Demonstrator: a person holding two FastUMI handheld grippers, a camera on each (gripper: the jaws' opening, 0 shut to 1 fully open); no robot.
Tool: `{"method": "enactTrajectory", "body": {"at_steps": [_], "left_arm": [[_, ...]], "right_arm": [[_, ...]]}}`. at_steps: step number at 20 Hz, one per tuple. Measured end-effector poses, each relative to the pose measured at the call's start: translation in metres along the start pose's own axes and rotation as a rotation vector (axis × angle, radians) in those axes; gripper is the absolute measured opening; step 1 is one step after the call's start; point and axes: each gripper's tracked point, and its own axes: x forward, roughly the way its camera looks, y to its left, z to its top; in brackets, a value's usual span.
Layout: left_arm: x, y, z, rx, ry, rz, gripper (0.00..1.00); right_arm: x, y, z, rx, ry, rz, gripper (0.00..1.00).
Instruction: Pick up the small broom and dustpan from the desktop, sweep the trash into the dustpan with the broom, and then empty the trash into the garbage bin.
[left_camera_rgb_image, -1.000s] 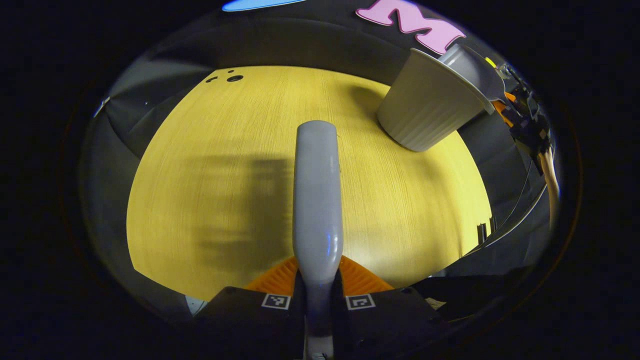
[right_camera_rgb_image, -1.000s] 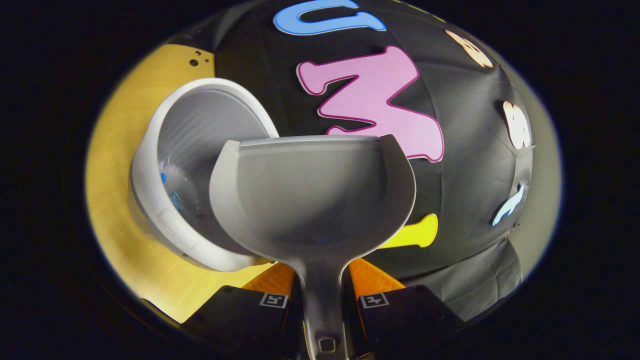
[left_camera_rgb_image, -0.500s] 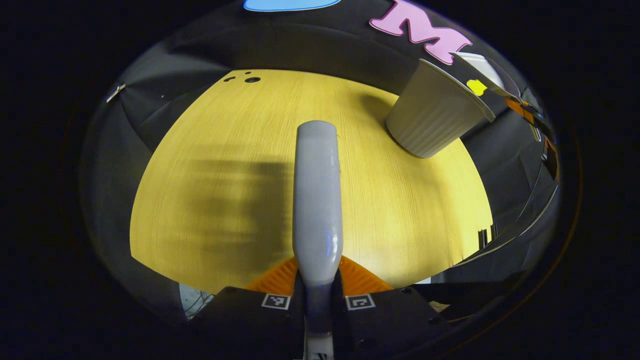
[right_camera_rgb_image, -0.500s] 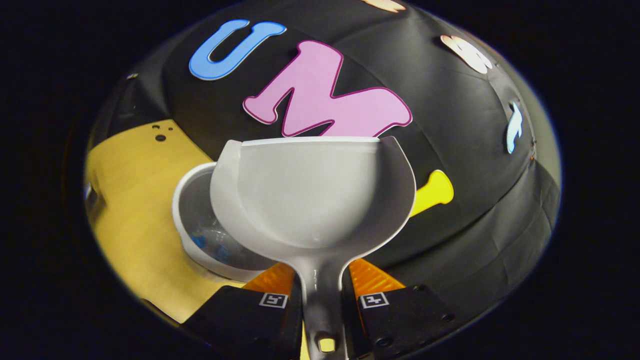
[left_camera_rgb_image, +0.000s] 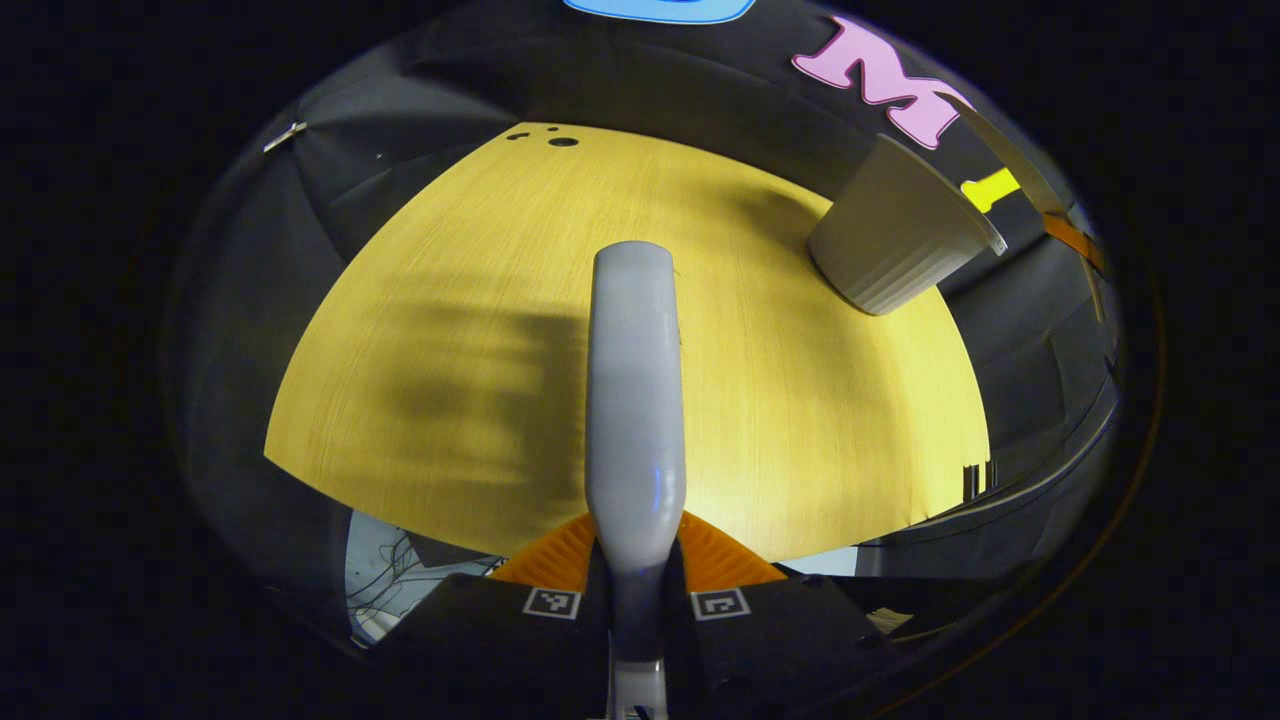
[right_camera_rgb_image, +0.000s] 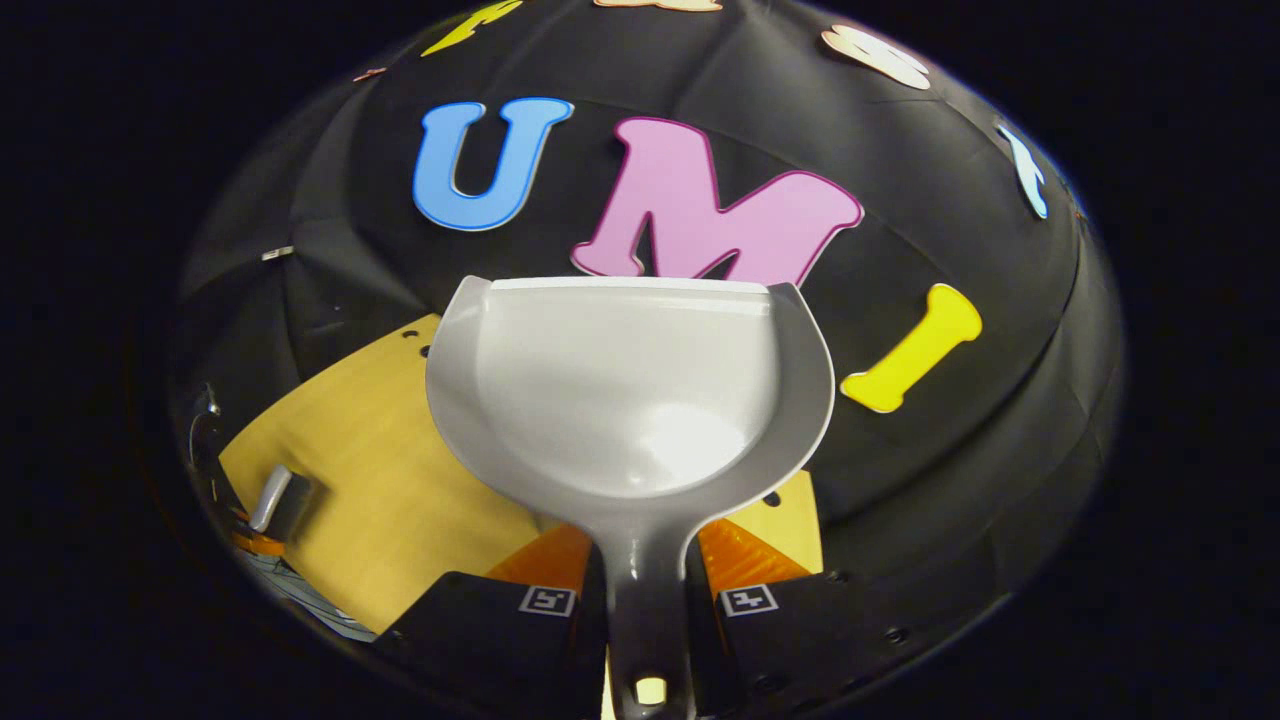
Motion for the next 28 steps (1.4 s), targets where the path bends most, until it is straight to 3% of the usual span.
{"method": "enactTrajectory", "body": {"at_steps": [3, 11, 12, 16, 21, 25, 26, 28], "left_arm": [[-0.002, 0.013, -0.009, -0.002, 0.004, 0.017, 0.26], [0.005, 0.029, -0.007, 0.021, 0.017, 0.071, 0.26], [0.008, 0.029, -0.003, 0.029, 0.021, 0.076, 0.29], [0.026, 0.029, 0.012, 0.064, 0.052, 0.092, 0.27], [0.054, 0.028, 0.028, 0.111, 0.099, 0.141, 0.27], [0.072, 0.026, 0.043, 0.138, 0.141, 0.164, 0.31], [0.076, 0.024, 0.043, 0.139, 0.149, 0.162, 0.31], [0.083, 0.023, 0.048, 0.149, 0.171, 0.167, 0.27]], "right_arm": [[-0.017, 0.062, -0.018, 0.064, 0.047, 0.148, 0.37], [-0.03, 0.167, -0.109, 0.068, 0.217, 0.328, 0.37], [-0.027, 0.175, -0.128, 0.073, 0.252, 0.336, 0.37], [-0.008, 0.201, -0.196, 0.094, 0.399, 0.374, 0.37], [0.018, 0.211, -0.265, 0.112, 0.541, 0.364, 0.38], [0.041, 0.208, -0.282, 0.142, 0.576, 0.322, 0.38], [0.043, 0.204, -0.281, 0.136, 0.573, 0.311, 0.41], [0.045, 0.206, -0.276, 0.15, 0.574, 0.299, 0.38]]}}
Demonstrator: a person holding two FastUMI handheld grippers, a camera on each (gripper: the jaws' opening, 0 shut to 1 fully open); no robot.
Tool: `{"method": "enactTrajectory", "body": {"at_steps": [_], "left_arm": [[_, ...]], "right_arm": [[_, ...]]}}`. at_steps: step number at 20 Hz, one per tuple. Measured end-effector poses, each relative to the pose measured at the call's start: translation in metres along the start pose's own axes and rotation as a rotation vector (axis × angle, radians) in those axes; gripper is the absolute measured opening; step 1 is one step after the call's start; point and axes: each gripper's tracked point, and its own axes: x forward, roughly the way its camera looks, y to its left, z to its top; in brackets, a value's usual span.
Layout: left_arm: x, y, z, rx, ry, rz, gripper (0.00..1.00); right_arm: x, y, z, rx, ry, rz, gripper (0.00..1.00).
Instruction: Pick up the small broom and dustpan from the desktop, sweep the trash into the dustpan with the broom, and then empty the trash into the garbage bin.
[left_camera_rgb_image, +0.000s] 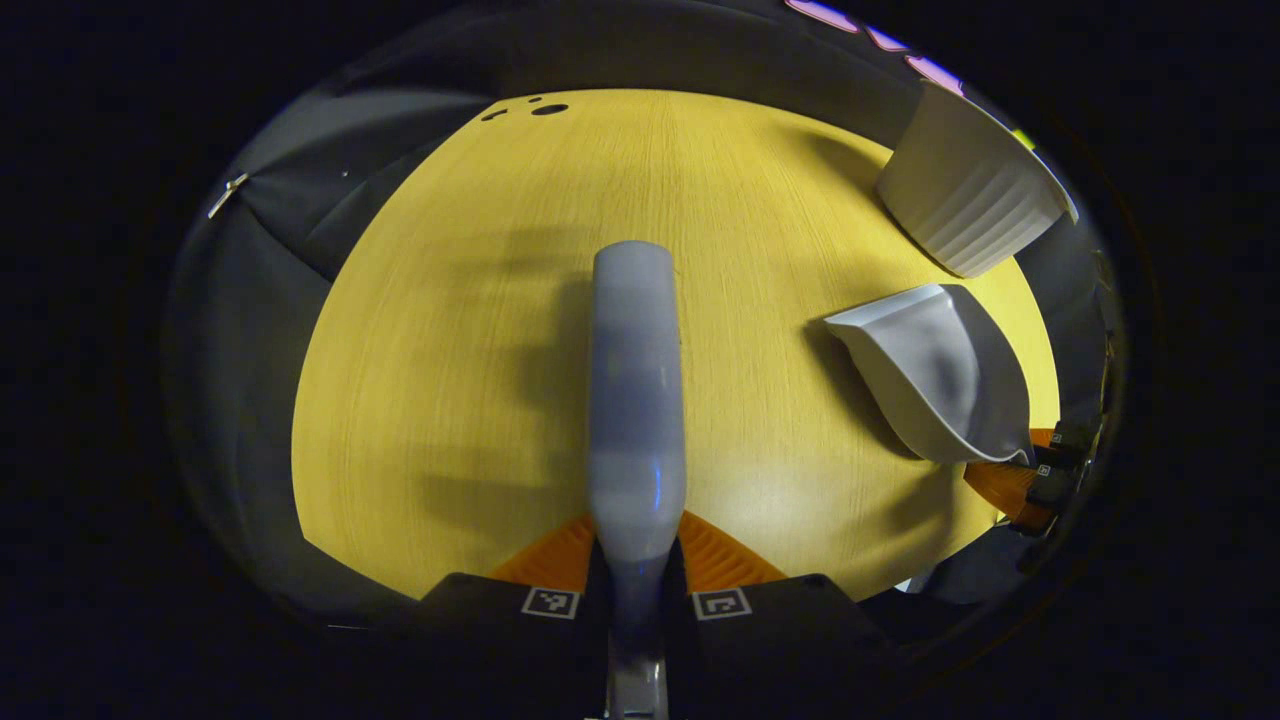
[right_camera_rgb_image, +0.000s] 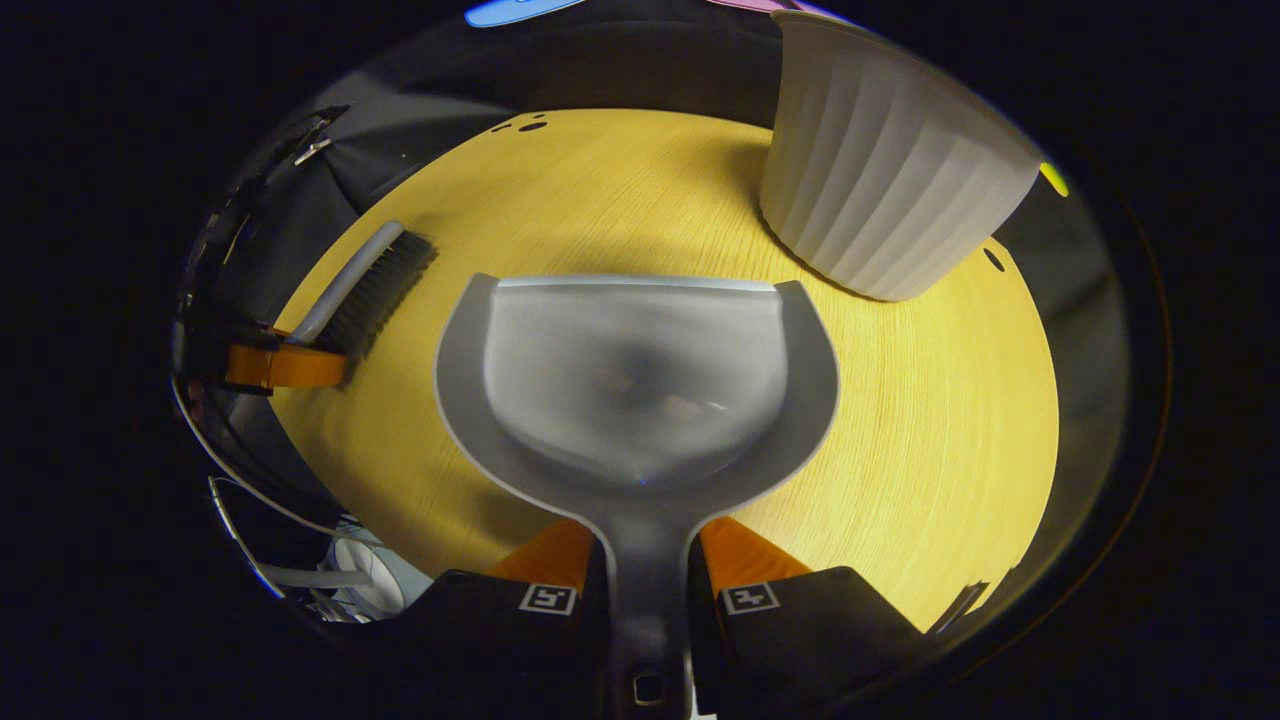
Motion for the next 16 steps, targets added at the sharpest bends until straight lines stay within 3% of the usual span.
{"method": "enactTrajectory", "body": {"at_steps": [2, 3, 4, 6, 9, 10, 13, 14, 16], "left_arm": [[0.004, -0.003, 0.003, 0.026, 0.006, 0.014, 0.27], [0.005, -0.002, 0.005, 0.046, 0.011, 0.029, 0.32], [0.007, 0.001, 0.006, 0.064, 0.014, 0.048, 0.28], [0.003, 0.008, 0.009, 0.11, 0.002, 0.092, 0.31], [-0.008, 0.004, 0.011, 0.138, -0.02, 0.088, 0.38], [-0.011, 0.005, 0.013, 0.14, -0.031, 0.09, 0.39], [-0.028, 0.009, 0.013, 0.125, -0.077, 0.118, 0.99], [-0.034, 0.008, 0.011, 0.109, -0.097, 0.111, 0.99], [-0.054, 0.003, 0.008, 0.079, -0.147, 0.089, 0.98]], "right_arm": [[0.0, 0.007, 0.004, 0.015, 0.002, 0.0, 0.38], [0.002, 0.012, 0.004, 0.018, 0.011, 0.009, 0.38], [0.006, 0.019, 0.004, 0.026, 0.019, 0.027, 0.32], [0.01, 0.028, 0.005, 0.035, 0.019, 0.054, 0.45], [0.01, 0.036, 0.002, 0.025, 0.028, 0.084, 0.49], [0.008, 0.04, 0.002, 0.035, 0.025, 0.095, 0.59], [-0.001, 0.046, 0.01, 0.078, -0.009, 0.129, 0.8], [-0.011, 0.046, 0.015, 0.087, -0.023, 0.129, 1.0], [-0.029, 0.043, 0.022, 0.101, -0.058, 0.124, 0.99]]}}
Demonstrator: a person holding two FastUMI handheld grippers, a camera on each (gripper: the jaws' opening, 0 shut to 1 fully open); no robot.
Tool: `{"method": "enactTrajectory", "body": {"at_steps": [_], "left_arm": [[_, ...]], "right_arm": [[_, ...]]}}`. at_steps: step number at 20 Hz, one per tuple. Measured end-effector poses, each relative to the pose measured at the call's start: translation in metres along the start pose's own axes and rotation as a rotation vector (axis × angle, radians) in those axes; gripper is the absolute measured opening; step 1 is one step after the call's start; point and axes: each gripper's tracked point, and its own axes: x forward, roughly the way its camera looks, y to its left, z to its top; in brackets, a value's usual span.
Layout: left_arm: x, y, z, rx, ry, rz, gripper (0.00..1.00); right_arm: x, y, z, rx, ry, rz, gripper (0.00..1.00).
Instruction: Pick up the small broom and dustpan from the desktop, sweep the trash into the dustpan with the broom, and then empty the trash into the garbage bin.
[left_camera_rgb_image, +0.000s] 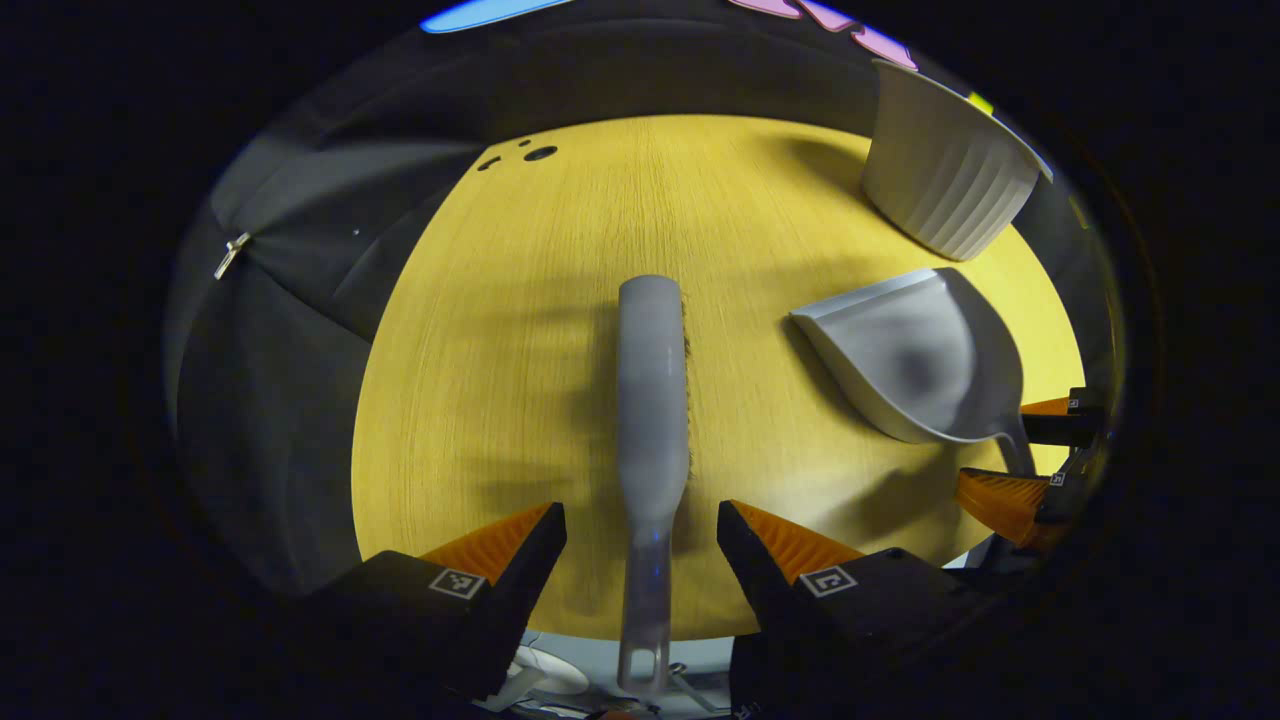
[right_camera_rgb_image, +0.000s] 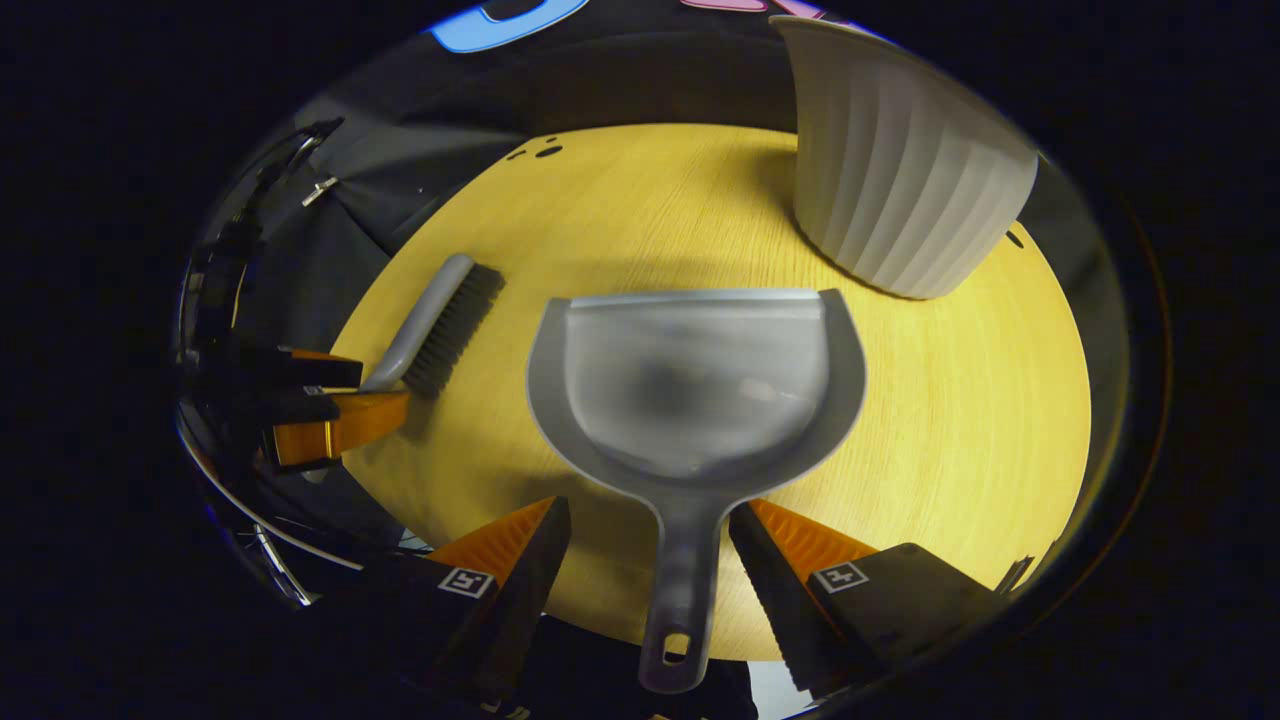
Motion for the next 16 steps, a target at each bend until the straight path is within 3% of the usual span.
{"method": "enactTrajectory", "body": {"at_steps": [8, 12, 16], "left_arm": [[-0.107, 0.001, 0.033, -0.101, -0.407, 0.014, 0.98], [-0.173, 0.012, 0.055, -0.079, -0.68, 0.121, 0.98], [-0.231, -0.009, 0.059, -0.073, -0.859, 0.102, 0.98]], "right_arm": [[-0.099, 0.015, 0.063, -0.016, -0.368, -0.035, 0.99], [-0.155, 0.028, 0.087, -0.083, -0.589, -0.066, 0.99], [-0.204, 0.041, 0.094, -0.141, -0.734, -0.072, 0.99]]}}
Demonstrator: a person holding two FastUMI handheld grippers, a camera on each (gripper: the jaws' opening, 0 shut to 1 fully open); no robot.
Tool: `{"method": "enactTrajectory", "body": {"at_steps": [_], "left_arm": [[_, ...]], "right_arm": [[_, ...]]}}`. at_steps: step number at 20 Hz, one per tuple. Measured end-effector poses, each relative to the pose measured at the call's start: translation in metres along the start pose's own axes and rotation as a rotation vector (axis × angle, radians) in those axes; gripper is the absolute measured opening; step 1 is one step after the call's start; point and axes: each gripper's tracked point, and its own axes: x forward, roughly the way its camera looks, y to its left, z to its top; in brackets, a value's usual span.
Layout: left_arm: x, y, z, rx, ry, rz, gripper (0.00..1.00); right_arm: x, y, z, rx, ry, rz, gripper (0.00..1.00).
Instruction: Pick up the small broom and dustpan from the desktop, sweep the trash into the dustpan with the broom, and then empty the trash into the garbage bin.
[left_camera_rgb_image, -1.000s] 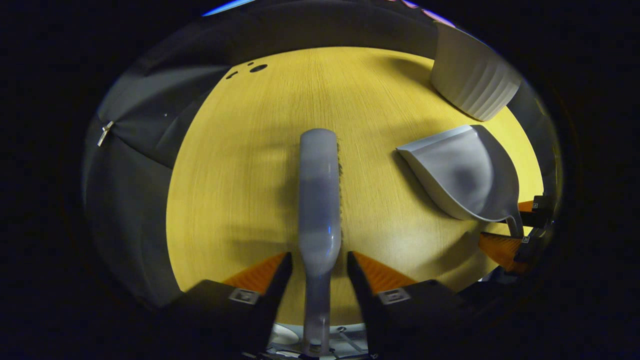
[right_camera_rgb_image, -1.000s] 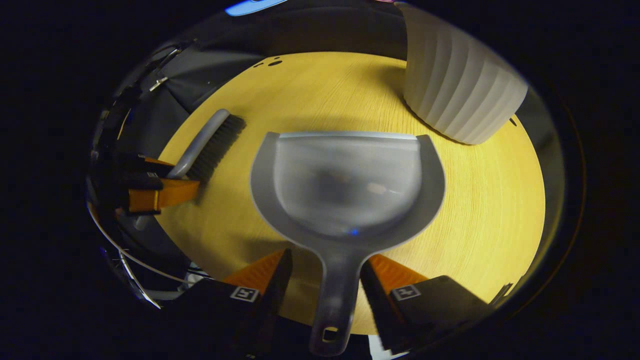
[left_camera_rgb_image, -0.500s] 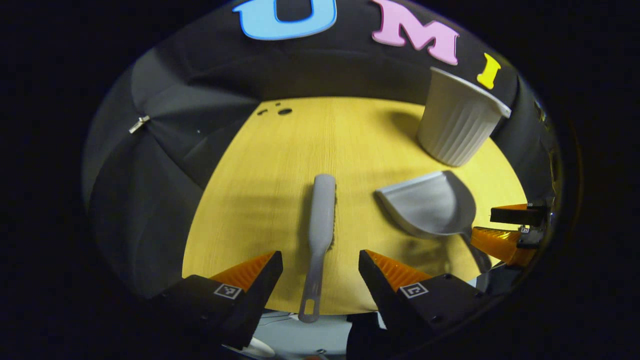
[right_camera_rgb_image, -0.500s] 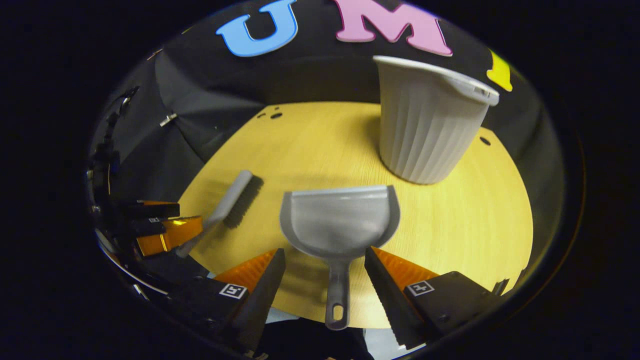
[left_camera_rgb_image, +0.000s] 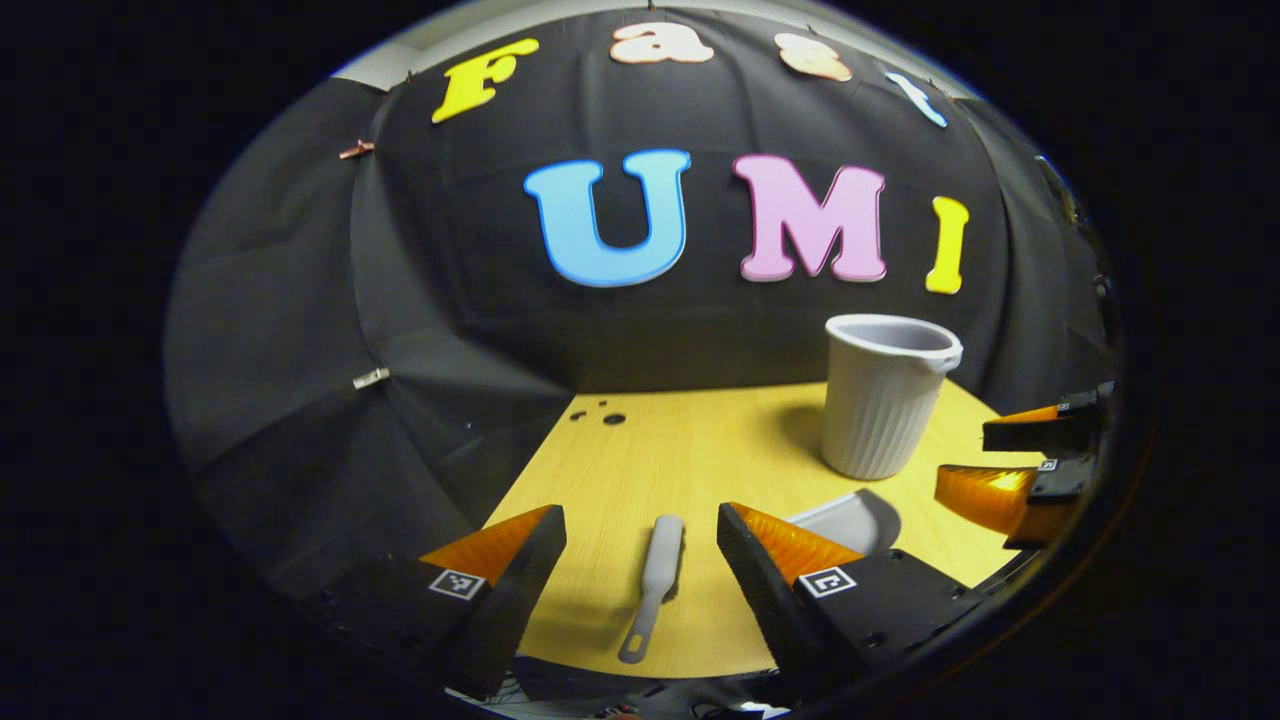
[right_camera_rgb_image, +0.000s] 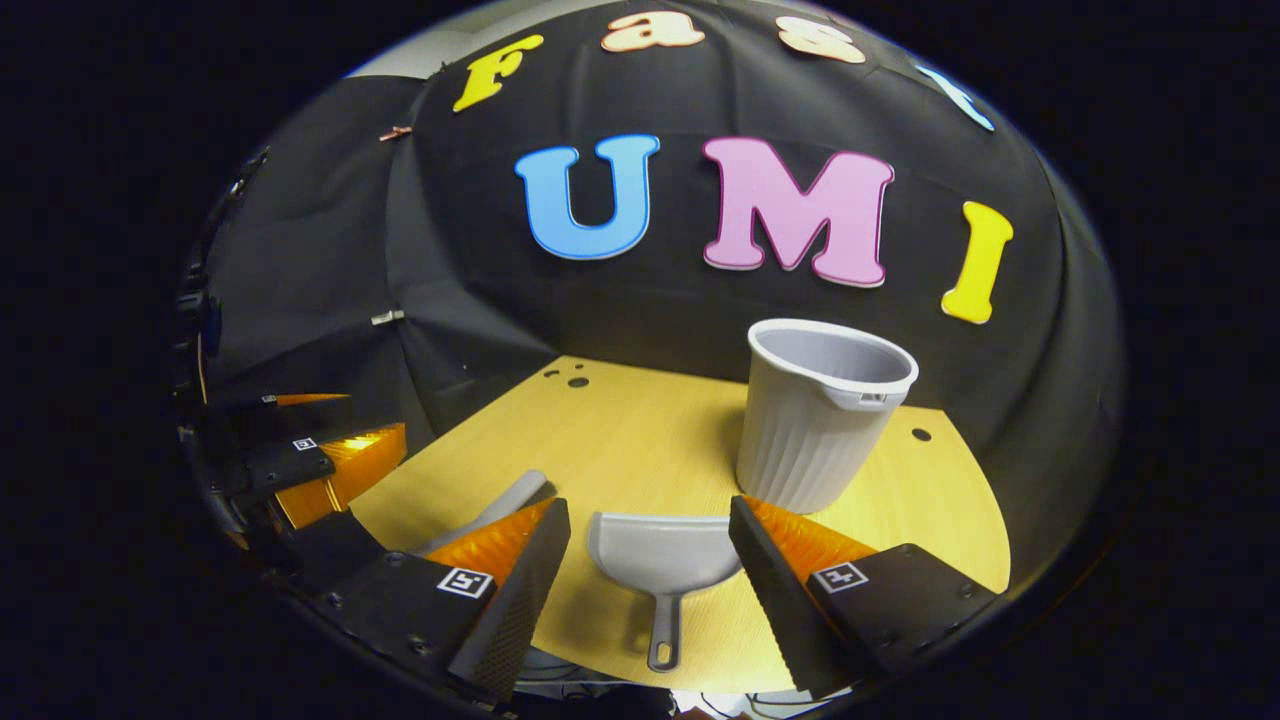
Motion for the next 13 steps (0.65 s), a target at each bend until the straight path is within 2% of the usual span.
{"method": "enactTrajectory", "body": {"at_steps": [4, 6, 8, 13], "left_arm": [[-0.031, -0.002, 0.034, -0.07, -0.141, 0.066, 0.98], [-0.044, -0.007, 0.044, -0.095, -0.183, 0.057, 0.98], [-0.05, -0.012, 0.049, -0.069, -0.203, 0.023, 0.98], [-0.042, -0.025, 0.045, -0.06, -0.175, -0.041, 0.97]], "right_arm": [[-0.026, -0.005, 0.04, 0.054, -0.197, -0.047, 0.99], [-0.04, -0.015, 0.051, 0.037, -0.256, -0.083, 0.99], [-0.045, -0.026, 0.049, 0.036, -0.267, -0.127, 0.99], [-0.044, -0.032, 0.033, 0.077, -0.205, -0.155, 0.99]]}}
